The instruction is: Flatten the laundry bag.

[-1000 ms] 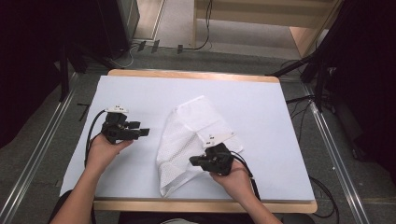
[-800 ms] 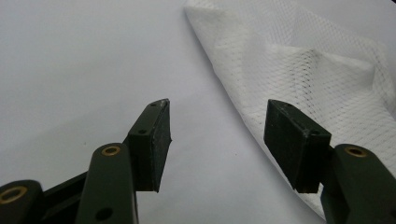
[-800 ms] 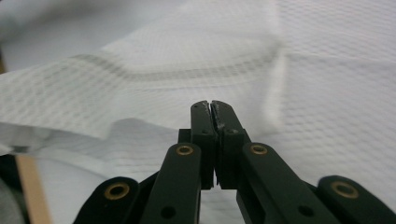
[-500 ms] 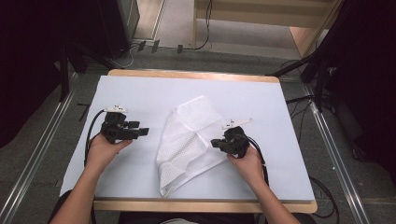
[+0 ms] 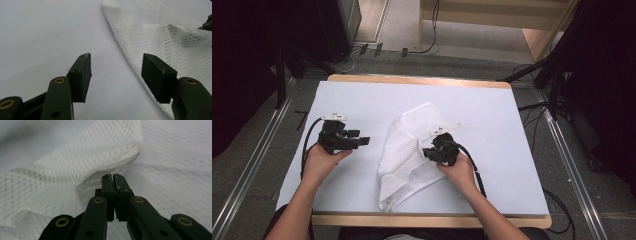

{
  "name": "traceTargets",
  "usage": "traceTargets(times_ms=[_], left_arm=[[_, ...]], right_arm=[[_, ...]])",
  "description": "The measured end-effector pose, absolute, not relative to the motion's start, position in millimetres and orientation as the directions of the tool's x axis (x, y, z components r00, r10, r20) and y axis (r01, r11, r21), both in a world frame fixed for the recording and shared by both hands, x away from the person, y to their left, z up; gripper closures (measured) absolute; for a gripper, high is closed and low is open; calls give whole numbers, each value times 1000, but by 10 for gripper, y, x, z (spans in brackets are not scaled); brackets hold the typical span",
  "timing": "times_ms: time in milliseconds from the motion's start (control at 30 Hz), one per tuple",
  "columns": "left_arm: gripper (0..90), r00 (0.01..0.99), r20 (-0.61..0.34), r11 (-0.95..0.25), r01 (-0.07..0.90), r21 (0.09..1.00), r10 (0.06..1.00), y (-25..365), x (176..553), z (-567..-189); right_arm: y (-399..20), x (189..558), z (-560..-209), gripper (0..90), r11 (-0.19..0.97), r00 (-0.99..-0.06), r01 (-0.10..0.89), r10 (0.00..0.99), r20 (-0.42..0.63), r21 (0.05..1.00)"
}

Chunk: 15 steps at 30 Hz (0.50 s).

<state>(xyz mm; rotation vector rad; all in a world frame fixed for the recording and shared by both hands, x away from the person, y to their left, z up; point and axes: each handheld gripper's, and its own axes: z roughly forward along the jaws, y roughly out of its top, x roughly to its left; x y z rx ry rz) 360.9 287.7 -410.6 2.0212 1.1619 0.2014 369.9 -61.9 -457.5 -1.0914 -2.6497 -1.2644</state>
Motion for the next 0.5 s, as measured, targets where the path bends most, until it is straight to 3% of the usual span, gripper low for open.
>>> traceTargets(times_ms=[500], left_arm=[[421, 546, -240, -249, 673, 697, 803, 2971, 3528, -4098]], right_arm=[[-27, 3819, -4449, 898, 476, -820, 520, 510, 259, 709]])
